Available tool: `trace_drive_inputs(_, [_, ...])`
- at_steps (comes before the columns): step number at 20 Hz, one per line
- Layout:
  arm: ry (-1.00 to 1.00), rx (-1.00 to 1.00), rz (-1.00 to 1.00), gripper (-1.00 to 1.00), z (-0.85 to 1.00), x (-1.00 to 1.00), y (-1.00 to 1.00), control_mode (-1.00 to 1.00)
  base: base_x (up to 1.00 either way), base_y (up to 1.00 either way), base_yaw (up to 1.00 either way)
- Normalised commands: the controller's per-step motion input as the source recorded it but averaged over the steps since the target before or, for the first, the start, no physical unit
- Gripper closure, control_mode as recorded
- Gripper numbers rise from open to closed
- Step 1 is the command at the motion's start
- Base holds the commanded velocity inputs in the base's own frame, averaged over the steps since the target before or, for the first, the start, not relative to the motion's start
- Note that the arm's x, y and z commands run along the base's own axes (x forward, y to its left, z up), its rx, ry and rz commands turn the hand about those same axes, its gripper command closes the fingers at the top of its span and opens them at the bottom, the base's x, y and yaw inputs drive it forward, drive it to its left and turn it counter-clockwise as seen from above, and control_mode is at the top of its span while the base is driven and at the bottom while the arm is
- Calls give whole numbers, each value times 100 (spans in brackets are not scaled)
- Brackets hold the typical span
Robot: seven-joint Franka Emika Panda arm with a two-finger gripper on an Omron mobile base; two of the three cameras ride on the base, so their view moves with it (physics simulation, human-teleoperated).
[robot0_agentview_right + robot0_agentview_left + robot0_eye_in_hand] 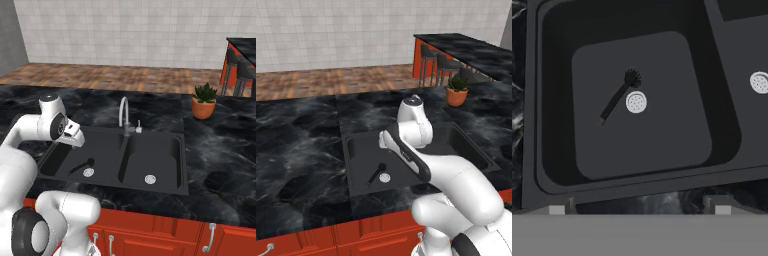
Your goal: Pick up the dish brush and bar soap from the sink, and place them back in the cabinet, and close the cabinet door.
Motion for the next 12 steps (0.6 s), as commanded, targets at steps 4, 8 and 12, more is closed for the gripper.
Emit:
trace_drive_inputs(4, [3, 0, 0, -100, -24, 20, 5, -100, 0, 0, 0])
trace_drive_inputs(8, [4, 0, -1, -100, -22, 17, 9, -100, 0, 0, 0])
trace_drive_inputs(12, [4, 0, -1, -100, -21, 16, 12, -100, 0, 0, 0])
